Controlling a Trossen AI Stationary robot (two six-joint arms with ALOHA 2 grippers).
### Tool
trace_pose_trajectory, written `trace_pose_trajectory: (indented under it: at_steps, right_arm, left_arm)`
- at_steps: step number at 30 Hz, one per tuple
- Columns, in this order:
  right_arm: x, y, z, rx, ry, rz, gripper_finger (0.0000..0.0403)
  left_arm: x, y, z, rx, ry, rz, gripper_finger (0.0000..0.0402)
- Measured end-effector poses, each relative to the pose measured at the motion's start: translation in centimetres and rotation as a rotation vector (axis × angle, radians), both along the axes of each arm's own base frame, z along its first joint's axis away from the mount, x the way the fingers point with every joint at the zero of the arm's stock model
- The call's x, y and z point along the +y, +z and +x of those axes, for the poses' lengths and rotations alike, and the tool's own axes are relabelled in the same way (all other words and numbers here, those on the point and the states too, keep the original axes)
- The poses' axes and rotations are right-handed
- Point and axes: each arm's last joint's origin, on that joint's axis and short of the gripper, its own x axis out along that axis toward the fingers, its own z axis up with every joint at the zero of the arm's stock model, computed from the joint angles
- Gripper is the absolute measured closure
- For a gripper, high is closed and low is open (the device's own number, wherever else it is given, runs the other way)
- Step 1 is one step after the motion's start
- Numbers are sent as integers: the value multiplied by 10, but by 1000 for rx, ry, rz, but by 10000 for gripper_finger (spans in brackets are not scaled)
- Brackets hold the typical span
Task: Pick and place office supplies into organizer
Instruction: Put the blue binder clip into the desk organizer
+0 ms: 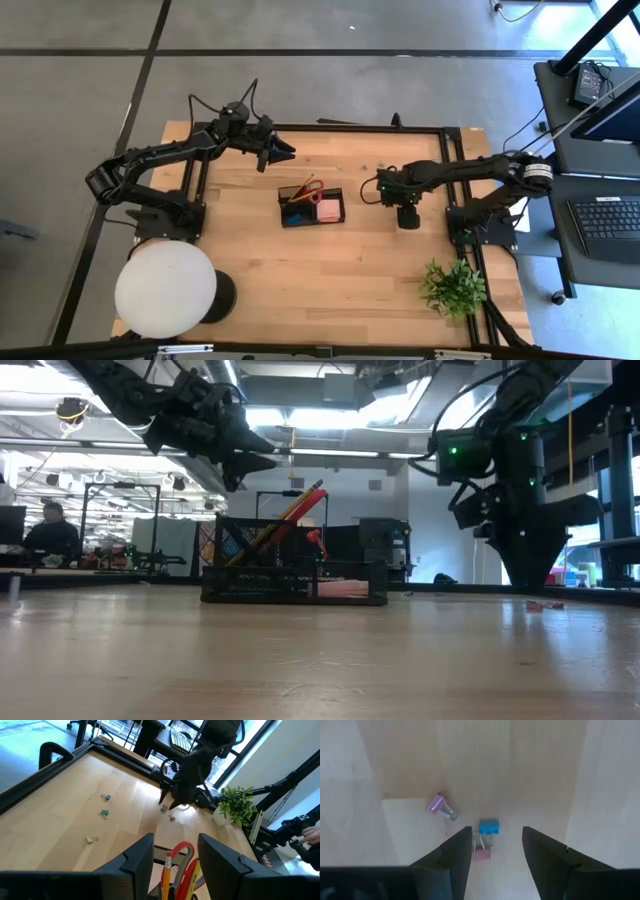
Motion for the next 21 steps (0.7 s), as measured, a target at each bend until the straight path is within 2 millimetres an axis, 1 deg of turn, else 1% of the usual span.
trace_pose_trajectory:
  at_steps: [9,16,21]
  right_arm:
    - [-2,-18,6,57,1,15,226]
    - [-2,-25,8,96,1,20,227]
    - [-2,-26,8,101,1,19,247]
  left_arm:
    - [0,0,0,0,0,0,255]
    - [0,0,0,0,2,1,255]
    - [0,0,0,0,2,1,255]
